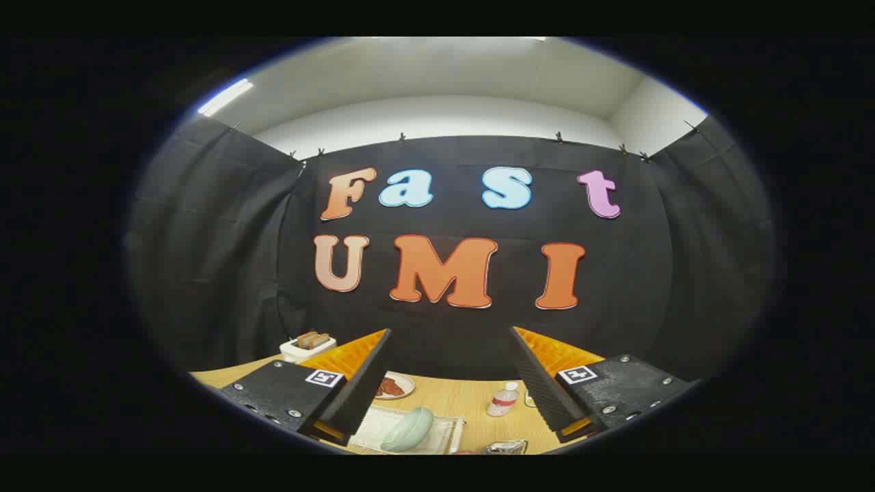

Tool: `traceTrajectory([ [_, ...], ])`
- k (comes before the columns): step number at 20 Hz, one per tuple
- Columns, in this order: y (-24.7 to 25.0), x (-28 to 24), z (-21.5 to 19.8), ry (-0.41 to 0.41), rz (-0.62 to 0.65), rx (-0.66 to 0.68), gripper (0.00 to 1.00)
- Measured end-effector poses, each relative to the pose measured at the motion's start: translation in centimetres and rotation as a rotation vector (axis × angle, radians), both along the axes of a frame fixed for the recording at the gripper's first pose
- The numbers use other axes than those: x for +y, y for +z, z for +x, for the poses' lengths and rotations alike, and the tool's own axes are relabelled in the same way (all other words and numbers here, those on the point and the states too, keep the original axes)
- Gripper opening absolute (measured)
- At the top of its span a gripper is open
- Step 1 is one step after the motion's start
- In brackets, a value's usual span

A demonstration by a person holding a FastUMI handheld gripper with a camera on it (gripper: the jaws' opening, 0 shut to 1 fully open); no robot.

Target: Take the plate from the dish rack, then take the spoon from the basket and place it into the plate.

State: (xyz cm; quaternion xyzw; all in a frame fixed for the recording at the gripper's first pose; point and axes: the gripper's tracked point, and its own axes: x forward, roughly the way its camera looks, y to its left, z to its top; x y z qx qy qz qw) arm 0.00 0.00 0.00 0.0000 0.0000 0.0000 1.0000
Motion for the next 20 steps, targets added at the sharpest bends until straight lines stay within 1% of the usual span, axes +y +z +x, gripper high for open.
traceTrajectory([
  [3, -0.4, -0.5, 0.2, -0.008, -0.020, 0.013, 0.98],
  [7, -0.2, -0.9, 0.1, -0.018, -0.007, 0.014, 0.99],
  [16, -0.2, -0.6, 0.1, -0.006, -0.006, 0.034, 0.99],
  [20, -1.6, -0.1, 0.4, 0.012, 0.013, 0.091, 0.99],
])
